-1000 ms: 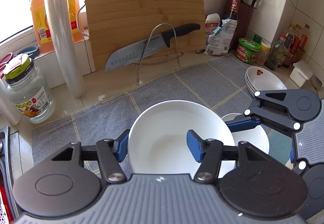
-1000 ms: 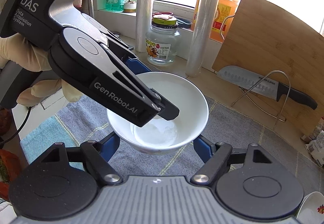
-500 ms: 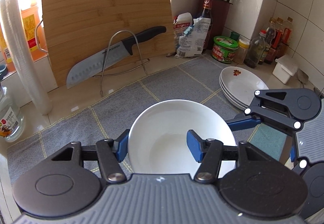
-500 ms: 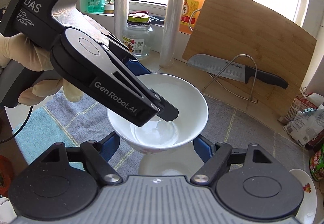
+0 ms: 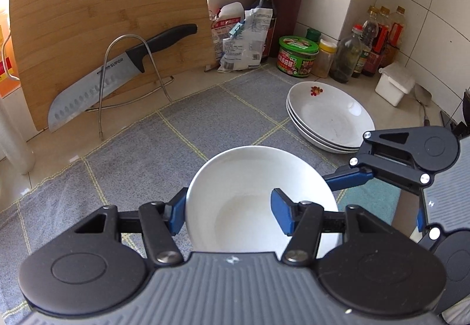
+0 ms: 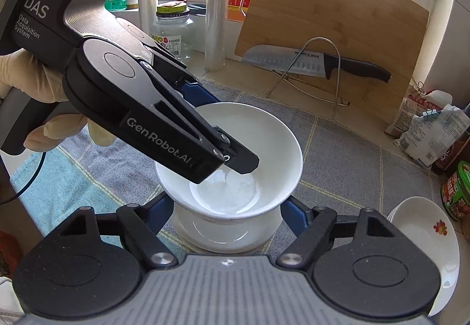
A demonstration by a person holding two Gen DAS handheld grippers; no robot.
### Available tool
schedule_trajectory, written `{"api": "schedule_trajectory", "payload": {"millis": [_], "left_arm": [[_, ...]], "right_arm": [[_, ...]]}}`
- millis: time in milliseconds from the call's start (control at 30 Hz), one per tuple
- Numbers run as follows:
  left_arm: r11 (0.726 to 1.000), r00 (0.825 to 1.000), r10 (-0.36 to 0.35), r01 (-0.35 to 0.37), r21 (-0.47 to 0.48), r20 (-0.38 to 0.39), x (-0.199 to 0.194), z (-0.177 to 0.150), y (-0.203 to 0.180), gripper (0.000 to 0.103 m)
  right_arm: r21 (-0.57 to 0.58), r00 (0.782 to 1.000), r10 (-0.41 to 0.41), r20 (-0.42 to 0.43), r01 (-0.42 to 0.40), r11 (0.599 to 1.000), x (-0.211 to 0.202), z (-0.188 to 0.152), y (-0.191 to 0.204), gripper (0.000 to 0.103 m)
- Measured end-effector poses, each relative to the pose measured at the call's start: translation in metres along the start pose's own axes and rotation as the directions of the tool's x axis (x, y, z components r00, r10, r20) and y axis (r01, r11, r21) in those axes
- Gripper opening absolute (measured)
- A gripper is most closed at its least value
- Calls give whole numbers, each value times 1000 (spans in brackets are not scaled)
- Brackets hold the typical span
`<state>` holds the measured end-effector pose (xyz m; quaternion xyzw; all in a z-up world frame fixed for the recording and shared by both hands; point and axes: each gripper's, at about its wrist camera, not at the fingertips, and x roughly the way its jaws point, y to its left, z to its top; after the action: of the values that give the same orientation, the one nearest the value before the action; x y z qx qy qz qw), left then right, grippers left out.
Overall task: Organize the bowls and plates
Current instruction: 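Lift the bowl with the left tool and carry it to the bowl stack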
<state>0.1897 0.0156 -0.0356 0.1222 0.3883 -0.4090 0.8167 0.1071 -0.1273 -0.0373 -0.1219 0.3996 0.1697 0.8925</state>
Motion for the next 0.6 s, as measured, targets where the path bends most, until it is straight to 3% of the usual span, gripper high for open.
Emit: {"api": "schedule_trajectory", "payload": {"millis": [600], "left_arm": [[1000, 999, -22, 21, -10, -46, 17, -6, -1, 58]], "right_arm": [[42, 998, 38, -44, -36, 998, 11, -4, -3, 83]]}}
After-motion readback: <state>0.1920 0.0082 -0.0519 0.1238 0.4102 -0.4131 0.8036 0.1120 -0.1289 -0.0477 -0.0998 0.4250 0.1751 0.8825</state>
